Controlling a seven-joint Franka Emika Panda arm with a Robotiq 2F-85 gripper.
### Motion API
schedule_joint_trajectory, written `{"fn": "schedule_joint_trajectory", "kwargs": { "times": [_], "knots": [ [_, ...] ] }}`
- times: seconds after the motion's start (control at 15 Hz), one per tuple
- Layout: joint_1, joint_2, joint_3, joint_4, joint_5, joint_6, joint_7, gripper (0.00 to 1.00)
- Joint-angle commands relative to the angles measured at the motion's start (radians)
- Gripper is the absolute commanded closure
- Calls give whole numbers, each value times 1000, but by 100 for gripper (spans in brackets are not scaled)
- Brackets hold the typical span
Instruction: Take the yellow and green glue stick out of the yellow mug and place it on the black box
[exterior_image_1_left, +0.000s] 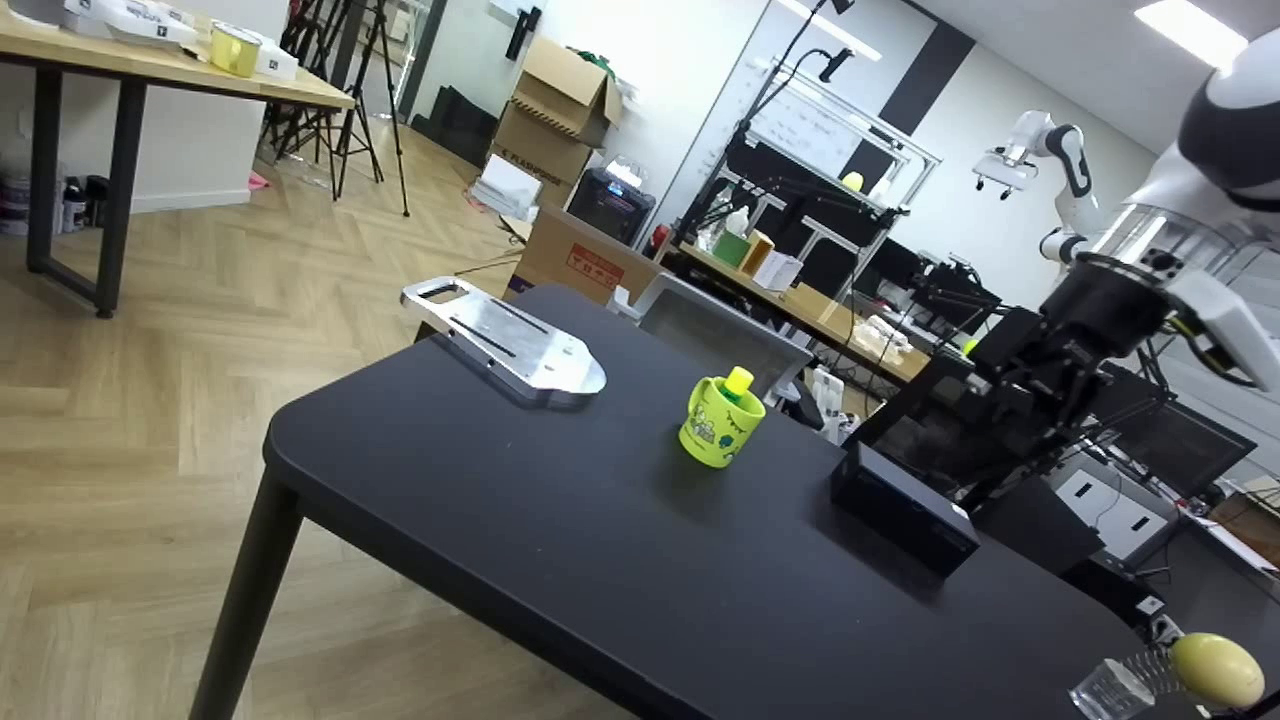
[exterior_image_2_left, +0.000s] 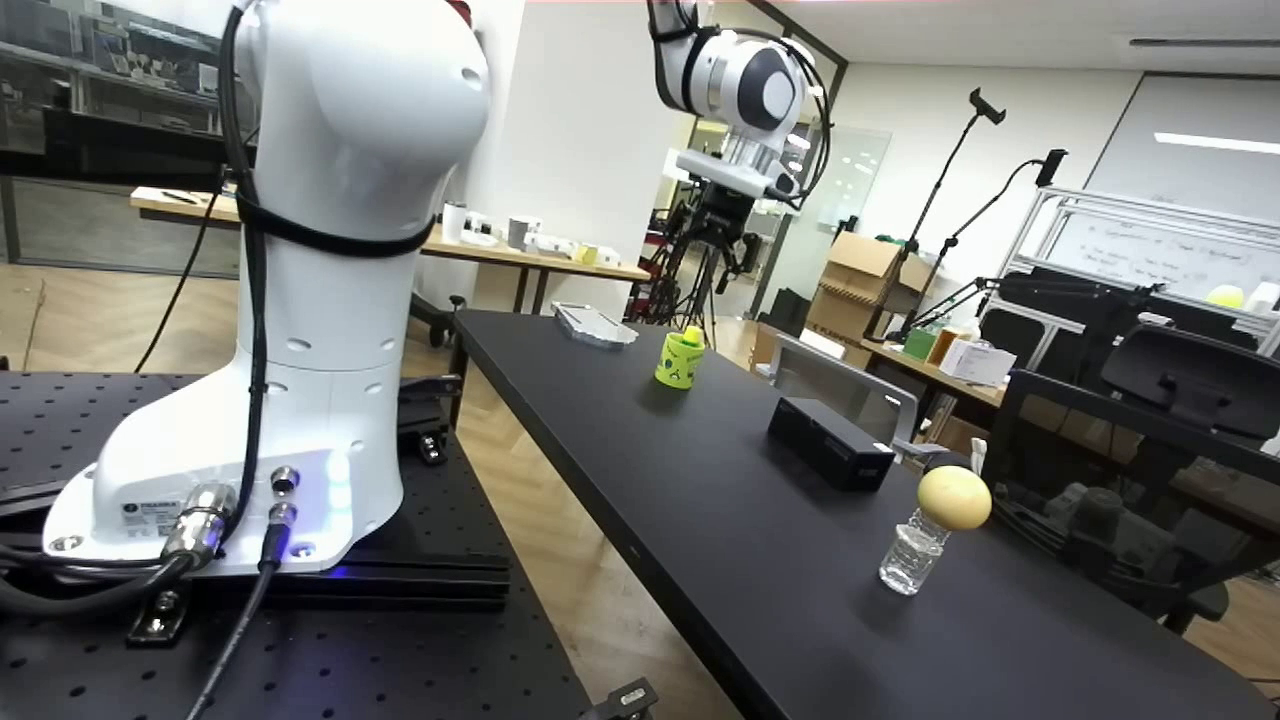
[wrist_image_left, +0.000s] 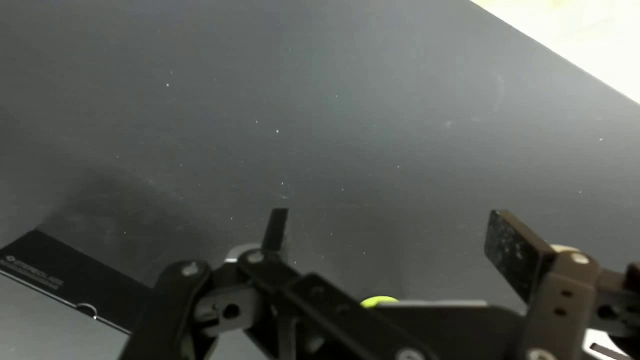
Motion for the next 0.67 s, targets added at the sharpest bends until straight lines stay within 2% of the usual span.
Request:
{"fn": "schedule_joint_trajectory", "kwargs": {
  "times": [0.0,0.6],
  "knots": [
    [12,195,8,254,-63,-105,-22,0],
    [108,584,-1,733,-164,-251,30,0]
  ]
}}
